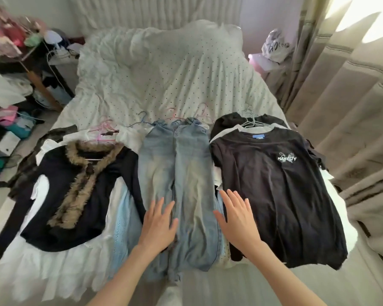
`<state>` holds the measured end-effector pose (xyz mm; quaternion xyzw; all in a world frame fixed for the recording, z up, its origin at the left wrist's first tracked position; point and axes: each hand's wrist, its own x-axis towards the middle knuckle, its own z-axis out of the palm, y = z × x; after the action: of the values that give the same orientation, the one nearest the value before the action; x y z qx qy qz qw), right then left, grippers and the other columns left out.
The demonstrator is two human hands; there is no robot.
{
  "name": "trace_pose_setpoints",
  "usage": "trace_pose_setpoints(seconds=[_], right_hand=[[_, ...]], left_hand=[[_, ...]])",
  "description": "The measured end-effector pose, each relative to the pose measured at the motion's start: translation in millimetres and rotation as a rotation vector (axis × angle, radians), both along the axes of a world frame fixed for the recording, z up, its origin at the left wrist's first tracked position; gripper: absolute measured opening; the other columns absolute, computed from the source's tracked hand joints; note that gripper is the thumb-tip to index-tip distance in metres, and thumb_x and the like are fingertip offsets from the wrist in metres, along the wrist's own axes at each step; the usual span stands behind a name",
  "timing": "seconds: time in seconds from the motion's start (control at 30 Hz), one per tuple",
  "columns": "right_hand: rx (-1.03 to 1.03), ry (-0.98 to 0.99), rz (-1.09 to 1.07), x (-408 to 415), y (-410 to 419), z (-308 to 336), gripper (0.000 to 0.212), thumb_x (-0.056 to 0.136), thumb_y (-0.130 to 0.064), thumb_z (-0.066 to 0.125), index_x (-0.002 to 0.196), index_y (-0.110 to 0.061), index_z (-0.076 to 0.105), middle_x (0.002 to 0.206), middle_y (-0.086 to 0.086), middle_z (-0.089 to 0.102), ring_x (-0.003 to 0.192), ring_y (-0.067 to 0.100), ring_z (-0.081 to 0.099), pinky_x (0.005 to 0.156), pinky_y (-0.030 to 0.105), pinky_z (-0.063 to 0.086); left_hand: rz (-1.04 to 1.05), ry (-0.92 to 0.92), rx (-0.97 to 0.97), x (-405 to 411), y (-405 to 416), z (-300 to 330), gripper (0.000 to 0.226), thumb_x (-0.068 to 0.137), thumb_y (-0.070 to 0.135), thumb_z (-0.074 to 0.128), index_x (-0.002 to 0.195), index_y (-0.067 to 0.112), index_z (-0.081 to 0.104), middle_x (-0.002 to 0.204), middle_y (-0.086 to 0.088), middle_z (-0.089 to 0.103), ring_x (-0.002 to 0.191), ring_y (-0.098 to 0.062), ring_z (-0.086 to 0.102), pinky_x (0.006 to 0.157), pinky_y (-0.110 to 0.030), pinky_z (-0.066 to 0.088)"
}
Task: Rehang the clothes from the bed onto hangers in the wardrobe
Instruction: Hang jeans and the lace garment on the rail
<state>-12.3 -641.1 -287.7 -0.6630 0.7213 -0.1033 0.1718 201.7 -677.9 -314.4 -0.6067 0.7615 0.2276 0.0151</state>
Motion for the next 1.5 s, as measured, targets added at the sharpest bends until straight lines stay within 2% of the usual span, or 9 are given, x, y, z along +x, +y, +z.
trace_pose_setpoints(seconds=[0.43, 0.8, 0.93, 1.13, 1.2, 1.27, 1.33, 1.4, 1.5], right_hand=[[0.167, 0.013, -0.101, 25, -216, -45, 0.058, 0.098, -0.038, 0.037, 0.148, -0.018, 0.016, 0.154, 0.002, 0.022, 0.144, 0.019, 0.011, 0.115, 0.038, 0.009], [0.12, 0.023, -0.031, -26, -435, -134, 0.053, 0.093, -0.03, 0.051, 0.139, -0.007, 0.037, 0.136, 0.014, 0.046, 0.128, 0.031, 0.039, 0.105, 0.04, 0.027], [0.144, 0.097, -0.094, -37, -494, -177, 0.052, 0.094, -0.032, 0.048, 0.14, -0.011, 0.036, 0.139, 0.008, 0.043, 0.133, 0.027, 0.031, 0.111, 0.047, 0.016], [0.227, 0.108, -0.088, -46, -554, -224, 0.053, 0.093, -0.048, 0.039, 0.135, -0.015, 0.038, 0.133, 0.009, 0.049, 0.124, 0.029, 0.042, 0.108, 0.047, 0.027], [0.284, 0.093, -0.099, -46, -565, -229, 0.055, 0.092, -0.052, 0.04, 0.133, -0.015, 0.039, 0.128, 0.011, 0.051, 0.118, 0.031, 0.046, 0.097, 0.044, 0.038], [0.278, 0.084, -0.127, -47, -570, -228, 0.057, 0.091, -0.054, 0.043, 0.129, -0.012, 0.044, 0.123, 0.013, 0.051, 0.116, 0.032, 0.045, 0.091, 0.041, 0.041], [0.238, 0.09, -0.154, -48, -567, -224, 0.055, 0.09, -0.054, 0.045, 0.121, -0.008, 0.051, 0.116, 0.014, 0.052, 0.113, 0.032, 0.045, 0.088, 0.039, 0.041], [0.166, 0.091, -0.17, -49, -555, -219, 0.051, 0.088, -0.052, 0.05, 0.107, -0.005, 0.058, 0.104, 0.015, 0.055, 0.105, 0.034, 0.047, 0.084, 0.038, 0.041], [-0.006, 0.019, -0.188, -55, -535, -207, 0.047, 0.08, -0.049, 0.062, 0.088, -0.003, 0.063, 0.083, 0.014, 0.055, 0.085, 0.035, 0.05, 0.075, 0.041, 0.043]], left_hand=[[-0.11, -0.093, 0.145, 50, -215, -54, 0.056, 0.097, 0.039, 0.025, 0.149, 0.025, 0.009, 0.157, -0.006, 0.002, 0.144, -0.025, -0.001, 0.116, -0.039, 0.007], [0.057, -0.065, 0.017, 41, -403, -130, 0.053, 0.097, 0.034, 0.033, 0.146, 0.015, 0.023, 0.154, -0.014, 0.016, 0.143, -0.03, 0.01, 0.114, -0.039, 0.015], [-0.005, -0.079, -0.063, 35, -455, -175, 0.054, 0.088, 0.027, 0.047, 0.138, 0.008, 0.042, 0.144, -0.024, 0.035, 0.134, -0.042, 0.031, 0.104, -0.05, 0.032], [0.096, -0.065, -0.16, 27, -542, -208, 0.051, 0.096, 0.022, 0.044, 0.144, 0.008, 0.029, 0.148, -0.019, 0.028, 0.138, -0.036, 0.023, 0.111, -0.049, 0.02], [0.123, -0.081, -0.13, 29, -554, -214, 0.05, 0.096, 0.022, 0.044, 0.142, 0.005, 0.032, 0.137, -0.022, 0.043, 0.128, -0.038, 0.038, 0.105, -0.049, 0.03], [0.114, -0.111, -0.134, 30, -556, -213, 0.045, 0.093, 0.019, 0.052, 0.132, -0.001, 0.044, 0.105, -0.026, 0.058, 0.097, -0.043, 0.055, 0.083, -0.05, 0.044], [0.101, -0.16, -0.144, 28, -552, -210, 0.04, 0.086, 0.017, 0.062, 0.12, -0.004, 0.055, 0.082, -0.026, 0.058, 0.074, -0.043, 0.057, 0.061, -0.047, 0.048], [0.123, -0.154, -0.143, 27, -548, -202, 0.036, 0.09, 0.024, 0.057, 0.115, -0.002, 0.057, 0.082, -0.023, 0.059, 0.076, -0.042, 0.057, 0.061, -0.047, 0.047], [0.183, -0.004, -0.082, 28, -536, -178, 0.047, 0.092, 0.046, 0.03, 0.107, 0.008, 0.054, 0.086, -0.01, 0.059, 0.085, -0.032, 0.054, 0.071, -0.044, 0.045]])
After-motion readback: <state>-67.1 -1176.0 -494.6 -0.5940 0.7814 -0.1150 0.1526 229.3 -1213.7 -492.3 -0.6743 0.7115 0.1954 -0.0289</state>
